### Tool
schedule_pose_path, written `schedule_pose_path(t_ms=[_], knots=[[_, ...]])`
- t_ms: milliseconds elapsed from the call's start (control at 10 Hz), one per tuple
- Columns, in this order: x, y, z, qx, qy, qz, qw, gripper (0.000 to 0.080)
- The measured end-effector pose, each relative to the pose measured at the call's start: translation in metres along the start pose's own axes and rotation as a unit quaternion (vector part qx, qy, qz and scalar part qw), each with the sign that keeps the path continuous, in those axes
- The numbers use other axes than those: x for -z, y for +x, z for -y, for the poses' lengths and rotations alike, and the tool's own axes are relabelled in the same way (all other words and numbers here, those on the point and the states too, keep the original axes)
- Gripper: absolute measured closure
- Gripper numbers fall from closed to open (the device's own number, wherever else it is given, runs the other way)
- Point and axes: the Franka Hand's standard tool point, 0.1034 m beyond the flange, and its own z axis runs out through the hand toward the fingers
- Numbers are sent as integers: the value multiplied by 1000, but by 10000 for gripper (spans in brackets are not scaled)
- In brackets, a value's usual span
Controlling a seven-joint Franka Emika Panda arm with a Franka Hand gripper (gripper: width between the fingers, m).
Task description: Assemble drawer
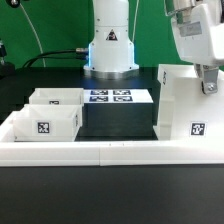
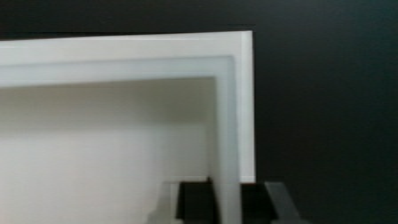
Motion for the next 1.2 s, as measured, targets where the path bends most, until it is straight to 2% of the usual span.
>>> schedule_pose_path(t_ms=[100, 300, 600, 800, 900, 1000, 1100, 1200], knots=[[0, 1, 5, 1, 0, 0, 1000, 755], [-1, 2, 6, 5, -12, 2, 1000, 755], [-2, 2, 6, 8, -15, 3, 1000, 742], [-1, 1, 7, 13, -13, 3, 1000, 380], [0, 1, 7, 15, -12, 3, 1000, 380], [0, 0, 7, 17, -12, 3, 1000, 212], [0, 0, 7, 18, -12, 3, 1000, 167], [1, 0, 7, 25, -11, 3, 1000, 167]])
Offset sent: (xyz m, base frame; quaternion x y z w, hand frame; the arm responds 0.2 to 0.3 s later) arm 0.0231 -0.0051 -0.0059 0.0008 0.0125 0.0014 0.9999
